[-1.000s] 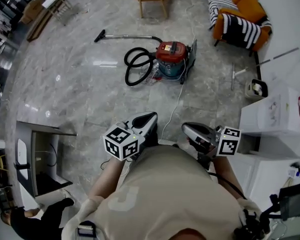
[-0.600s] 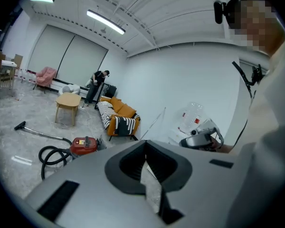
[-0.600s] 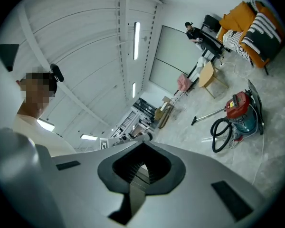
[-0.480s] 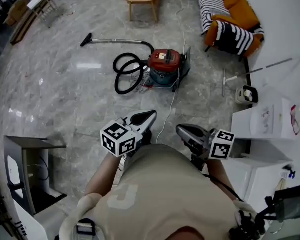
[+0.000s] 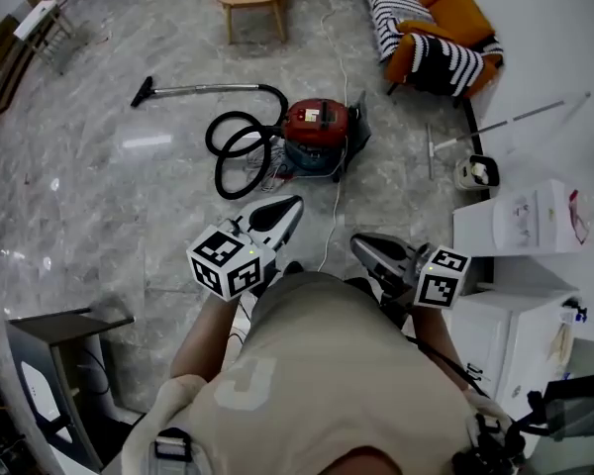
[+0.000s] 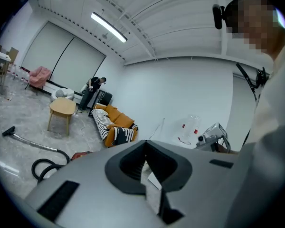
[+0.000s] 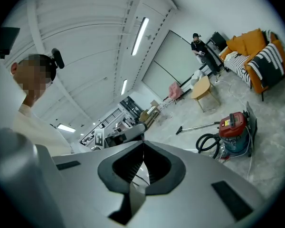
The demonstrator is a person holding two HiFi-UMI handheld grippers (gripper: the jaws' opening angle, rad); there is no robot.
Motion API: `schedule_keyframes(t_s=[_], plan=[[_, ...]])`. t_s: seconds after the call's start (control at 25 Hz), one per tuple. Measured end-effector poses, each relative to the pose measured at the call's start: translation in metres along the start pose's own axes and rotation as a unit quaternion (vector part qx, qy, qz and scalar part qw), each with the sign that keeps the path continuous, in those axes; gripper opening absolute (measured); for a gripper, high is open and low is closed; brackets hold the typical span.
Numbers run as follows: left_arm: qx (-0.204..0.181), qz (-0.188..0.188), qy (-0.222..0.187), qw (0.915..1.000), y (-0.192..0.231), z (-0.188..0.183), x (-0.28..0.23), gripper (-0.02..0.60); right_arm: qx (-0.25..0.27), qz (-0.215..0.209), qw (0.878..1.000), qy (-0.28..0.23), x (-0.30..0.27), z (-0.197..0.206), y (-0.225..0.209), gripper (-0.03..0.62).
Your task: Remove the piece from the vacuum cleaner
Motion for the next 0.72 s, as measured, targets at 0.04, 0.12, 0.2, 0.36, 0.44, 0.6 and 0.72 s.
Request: schedule_keyframes(t_s=[0.04,0.12,0.2,0.36,0.44,0.6,0.72], plan=[[-0.003,0.008,-0.004,1.0,0.004,-0.004,-0.001,0.005,0.0,0.007,1.0,-0.002,-0.003,-0.001,0.0,0.003],[-0.002,0.022,-0.005,0.9997,0.012,-0.008,-0.004,0.005,0.001,0.021,1.0,-0.006,-0.007,-0.003,0.0,0.003],[0.003,0.031,-0.002,0.9995,0.016,-0.007,-0.006,0.005,-0.001,0.03,1.0,-0.008,-0.01,-0.005,-0.001,0.003],[0.021,0.04,0.005,0.999,0.021,0.001,-0.007,0.005,-0.004,0.031,0.999,-0.009,-0.02,-0.01,-0.004,0.003],[0.027,0.036,0.008,0.9989,0.024,0.004,-0.006,0.005,-0.002,0.026,1.0,-0.004,-0.024,-0.013,-0.007,0.003],[0.031,0.019,0.015,0.9992,0.032,0.006,-0.005,0.005,-0.001,0.007,1.0,0.014,-0.035,-0.018,-0.013,0.003],[0.029,0.002,0.022,0.9993,0.038,0.004,-0.01,0.005,-0.011,-0.003,1.0,0.014,-0.041,-0.028,-0.025,0.003]])
Point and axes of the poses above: the fingertips, and each gripper's own axes: x backward along the fingers, y to its left, z out of its underside, the point moved 6 cm from there along x, backward along the fingers, and after that the axes turned 5 degrees about z, right-handed, at the moved point
